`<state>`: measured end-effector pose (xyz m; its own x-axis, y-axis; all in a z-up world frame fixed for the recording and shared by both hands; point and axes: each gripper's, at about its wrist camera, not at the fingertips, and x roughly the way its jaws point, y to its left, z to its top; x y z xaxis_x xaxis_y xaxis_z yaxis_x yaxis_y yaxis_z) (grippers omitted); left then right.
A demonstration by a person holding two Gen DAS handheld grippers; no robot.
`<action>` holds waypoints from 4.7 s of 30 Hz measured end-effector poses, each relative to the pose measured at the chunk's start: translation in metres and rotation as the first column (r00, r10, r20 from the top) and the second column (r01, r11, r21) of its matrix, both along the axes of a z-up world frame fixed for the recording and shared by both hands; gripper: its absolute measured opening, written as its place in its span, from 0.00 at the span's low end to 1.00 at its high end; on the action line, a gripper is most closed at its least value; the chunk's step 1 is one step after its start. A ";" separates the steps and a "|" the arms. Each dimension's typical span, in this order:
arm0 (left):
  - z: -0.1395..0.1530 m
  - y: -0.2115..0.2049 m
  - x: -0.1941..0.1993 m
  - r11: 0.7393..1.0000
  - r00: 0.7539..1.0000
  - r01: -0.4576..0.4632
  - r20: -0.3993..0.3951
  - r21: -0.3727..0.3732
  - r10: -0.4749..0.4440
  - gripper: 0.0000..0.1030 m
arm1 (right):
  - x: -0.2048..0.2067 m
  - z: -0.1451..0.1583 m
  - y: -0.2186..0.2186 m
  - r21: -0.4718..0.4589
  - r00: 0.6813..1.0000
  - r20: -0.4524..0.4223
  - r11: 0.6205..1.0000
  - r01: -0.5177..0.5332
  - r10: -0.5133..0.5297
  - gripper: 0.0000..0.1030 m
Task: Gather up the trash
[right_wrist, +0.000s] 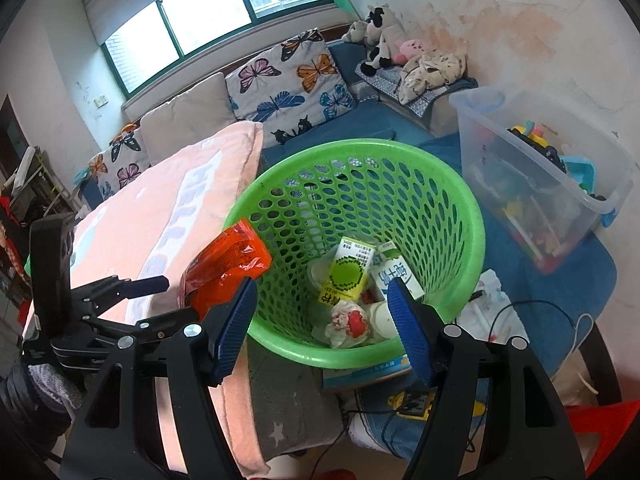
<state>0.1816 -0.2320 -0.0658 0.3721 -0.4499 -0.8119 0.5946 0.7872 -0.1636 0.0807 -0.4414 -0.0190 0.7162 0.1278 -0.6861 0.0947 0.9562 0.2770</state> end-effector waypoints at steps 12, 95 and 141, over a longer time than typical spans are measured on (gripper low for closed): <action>-0.002 -0.008 0.004 0.999 1.000 -0.013 0.011 -0.029 0.014 0.43 | 0.001 -0.003 -0.003 0.012 1.000 -0.001 1.000 0.010 -0.010 0.66; 0.068 0.208 -0.121 0.865 0.830 -0.489 0.244 -0.116 0.502 0.93 | -0.048 0.018 0.178 -0.096 0.964 0.066 0.963 -0.251 0.258 0.96; 0.062 0.221 -0.132 0.852 0.815 -0.514 0.253 -0.099 0.521 0.93 | -0.050 0.021 0.183 -0.125 0.960 0.078 0.958 -0.258 0.268 0.96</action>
<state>0.0500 -0.0113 -0.0040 0.7515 -0.1494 -0.6426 0.1242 0.9886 -0.0846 0.0307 -0.2588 0.0022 0.7292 0.2459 -0.6386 -0.1855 0.9693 0.1614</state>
